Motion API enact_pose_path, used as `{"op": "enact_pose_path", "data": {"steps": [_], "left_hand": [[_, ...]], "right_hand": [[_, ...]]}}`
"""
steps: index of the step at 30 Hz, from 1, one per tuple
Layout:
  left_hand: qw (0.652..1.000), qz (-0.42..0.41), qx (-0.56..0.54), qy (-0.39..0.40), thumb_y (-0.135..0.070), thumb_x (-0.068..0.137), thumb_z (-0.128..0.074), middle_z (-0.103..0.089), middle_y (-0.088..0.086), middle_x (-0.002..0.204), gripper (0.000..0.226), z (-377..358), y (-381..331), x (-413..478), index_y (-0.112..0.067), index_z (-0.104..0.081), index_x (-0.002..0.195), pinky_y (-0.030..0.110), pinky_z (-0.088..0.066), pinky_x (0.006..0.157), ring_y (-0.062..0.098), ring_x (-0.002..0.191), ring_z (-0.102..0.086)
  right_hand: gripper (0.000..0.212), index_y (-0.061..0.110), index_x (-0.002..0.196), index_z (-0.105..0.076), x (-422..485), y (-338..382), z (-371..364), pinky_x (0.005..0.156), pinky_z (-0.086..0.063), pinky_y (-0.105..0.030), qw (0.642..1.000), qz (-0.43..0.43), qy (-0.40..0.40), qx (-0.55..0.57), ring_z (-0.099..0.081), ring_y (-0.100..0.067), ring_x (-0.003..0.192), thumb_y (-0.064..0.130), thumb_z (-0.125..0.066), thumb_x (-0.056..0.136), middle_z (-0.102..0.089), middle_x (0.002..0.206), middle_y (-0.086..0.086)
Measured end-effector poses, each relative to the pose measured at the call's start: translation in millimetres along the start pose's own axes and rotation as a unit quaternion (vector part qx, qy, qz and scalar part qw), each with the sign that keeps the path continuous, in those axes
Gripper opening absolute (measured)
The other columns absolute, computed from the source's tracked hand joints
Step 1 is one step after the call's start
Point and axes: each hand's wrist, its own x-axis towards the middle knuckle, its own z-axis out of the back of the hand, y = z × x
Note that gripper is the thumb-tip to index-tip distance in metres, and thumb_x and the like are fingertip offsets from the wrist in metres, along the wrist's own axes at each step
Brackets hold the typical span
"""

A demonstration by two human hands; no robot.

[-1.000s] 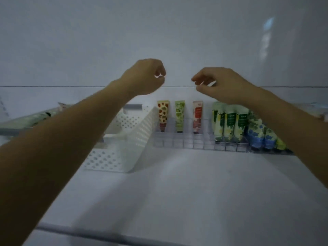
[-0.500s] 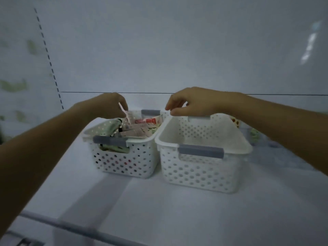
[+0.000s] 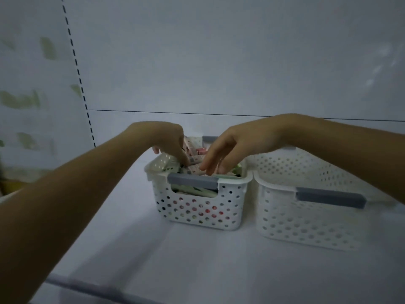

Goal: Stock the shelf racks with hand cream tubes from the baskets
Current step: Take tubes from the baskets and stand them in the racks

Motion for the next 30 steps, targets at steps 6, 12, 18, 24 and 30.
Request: {"op": "enact_pose_path", "data": {"steps": [6,12,18,24,30], "left_hand": [[0.999,-0.027,-0.031,-0.014,-0.025,0.087,-0.06,-0.052,0.005,0.113,0.045,0,8,3,-0.014,-0.049,0.129,0.021,-0.051,0.061,0.018,0.081,-0.055],[0.995,-0.092,0.031,0.007,-0.018,0.094,-0.042,-0.051,0.006,0.126,0.033,-3,7,4,-0.025,-0.057,0.122,0.038,-0.047,0.096,0.021,0.113,-0.051],[0.986,-0.113,0.081,0.087,-0.006,0.089,-0.049,-0.04,-0.004,0.141,0.048,3,9,-4,-0.034,-0.052,0.128,0.033,-0.033,0.104,0.017,0.128,-0.038],[0.982,-0.103,0.125,0.094,-0.006,0.086,-0.059,-0.035,-0.003,0.146,0.053,5,3,-2,-0.036,-0.049,0.129,0.038,-0.027,0.109,0.017,0.135,-0.03],[0.975,-0.09,0.16,0.124,-0.013,0.084,-0.063,-0.033,-0.002,0.145,0.058,0,-7,-2,-0.036,-0.043,0.133,0.036,-0.031,0.106,0.02,0.133,-0.031]], "right_hand": [[0.044,0.021,0.108,-0.062,1,1,9,0.087,-0.051,-0.019,0.991,-0.022,0.128,0.027,-0.059,-0.015,0.11,-0.014,-0.046,0.085,-0.063,0.118,-0.002],[0.039,0.02,0.102,-0.058,5,-3,2,0.074,-0.051,-0.014,0.995,-0.031,0.095,0.021,-0.06,-0.007,0.094,-0.013,-0.052,0.082,-0.065,0.103,0.009],[0.024,0.02,0.105,-0.051,9,-16,-3,0.09,-0.051,-0.026,0.989,-0.024,-0.11,0.101,-0.06,-0.018,0.109,0.015,-0.064,0.084,-0.062,0.117,-0.003],[0.02,0.007,0.111,-0.054,2,-23,-2,0.084,-0.056,-0.03,0.924,0.01,-0.246,0.292,-0.063,-0.025,0.105,0.005,-0.045,0.094,-0.063,0.114,-0.013],[0.026,-0.002,0.119,-0.047,-7,-28,-2,0.082,-0.056,-0.038,0.868,0.011,-0.319,0.379,-0.065,-0.025,0.096,0.001,-0.037,0.095,-0.068,0.103,-0.012]]}}
